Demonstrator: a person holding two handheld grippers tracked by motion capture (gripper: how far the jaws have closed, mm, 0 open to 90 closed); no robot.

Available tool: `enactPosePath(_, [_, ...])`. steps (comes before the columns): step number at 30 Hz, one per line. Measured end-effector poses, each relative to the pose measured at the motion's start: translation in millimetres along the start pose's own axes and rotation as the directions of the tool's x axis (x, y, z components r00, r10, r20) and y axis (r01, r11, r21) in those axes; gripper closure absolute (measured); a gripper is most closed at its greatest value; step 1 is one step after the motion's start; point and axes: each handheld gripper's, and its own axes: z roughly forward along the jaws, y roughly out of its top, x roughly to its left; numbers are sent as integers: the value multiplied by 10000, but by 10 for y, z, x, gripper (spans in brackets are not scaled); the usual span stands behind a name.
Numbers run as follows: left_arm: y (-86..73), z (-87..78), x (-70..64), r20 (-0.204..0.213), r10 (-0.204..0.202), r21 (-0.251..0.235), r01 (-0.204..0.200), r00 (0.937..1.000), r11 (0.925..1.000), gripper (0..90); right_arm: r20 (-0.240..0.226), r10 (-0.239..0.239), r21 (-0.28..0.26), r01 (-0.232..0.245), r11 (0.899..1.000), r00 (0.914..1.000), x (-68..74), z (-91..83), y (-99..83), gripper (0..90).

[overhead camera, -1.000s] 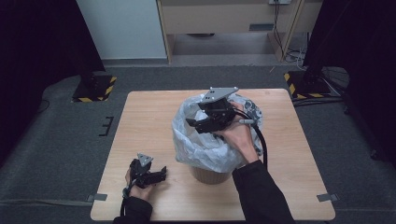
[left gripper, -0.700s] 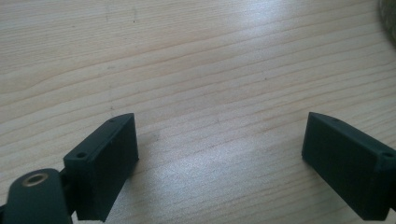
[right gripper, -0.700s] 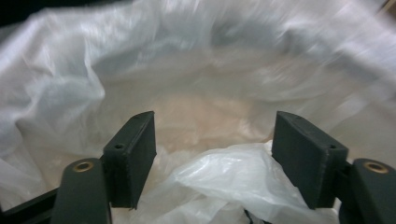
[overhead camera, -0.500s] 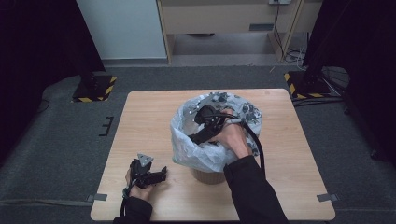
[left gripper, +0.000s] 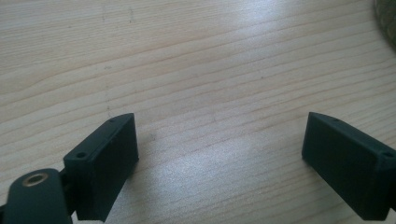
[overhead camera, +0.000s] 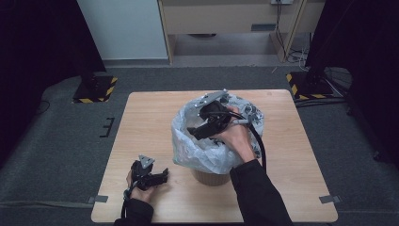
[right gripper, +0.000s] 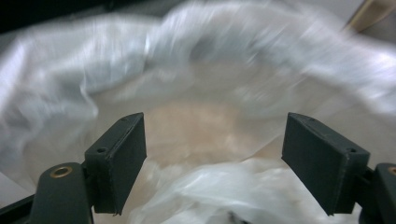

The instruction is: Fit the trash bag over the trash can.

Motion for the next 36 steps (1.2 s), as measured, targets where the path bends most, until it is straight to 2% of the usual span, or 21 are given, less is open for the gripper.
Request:
enactPosePath(5, [0,0,0,1,2,1,-2,10000,10000,99,681,258,-938,-193,9954,9973,4,-162,80,196])
enactPosePath(8, [0,0,0,4,0,1,0,10000,10000,99,1039,733,-1730,-546,9834,9919,-1,-281,123,190])
enactPosePath(11, [0,0,0,2,0,-2,0,10000,10000,99,1280,1078,-2594,-717,9631,9859,-27,-439,146,190])
enactPosePath(14, [0,0,1,-3,6,-1,-6,10000,10000,99,1311,1285,-3315,-786,9402,9830,-56,-595,151,190])
enactPosePath(16, [0,0,1,-2,11,2,-11,10000,10000,99,1170,1262,-3567,-769,9310,9851,-66,-672,144,188])
enactPosePath(18, [0,-1,1,4,5,4,-5,10000,10000,99,1233,1081,-3811,-535,9230,9865,-67,-726,127,181])
enactPosePath(22, [0,0,1,-6,3,0,-3,10000,10000,100,1256,1019,-4369,-372,8988,9868,-72,-784,75,166])
enactPosePath(28, [1,-1,4,8,-20,-1,20,10000,10000,103,950,1141,-5250,-476,8498,9889,-54,-835,-31,155])
enactPosePath(30, [1,0,3,4,-28,-6,28,10000,10000,103,964,1306,-5575,-551,8283,9867,-30,-880,-66,151])
enactPosePath(31, [1,0,3,2,-28,-5,28,10000,10000,103,1030,1389,-5684,-563,8208,9849,-17,-903,-84,150])
enactPosePath(35, [-2,-3,4,3,-89,-51,89,10000,9999,109,1363,1662,-5987,-524,7993,9766,24,-991,-178,130])
enactPosePath(36, [-3,-6,6,8,-99,-52,99,10000,9999,114,1391,1721,-6018,-548,7967,9752,28,-1009,-206,125])
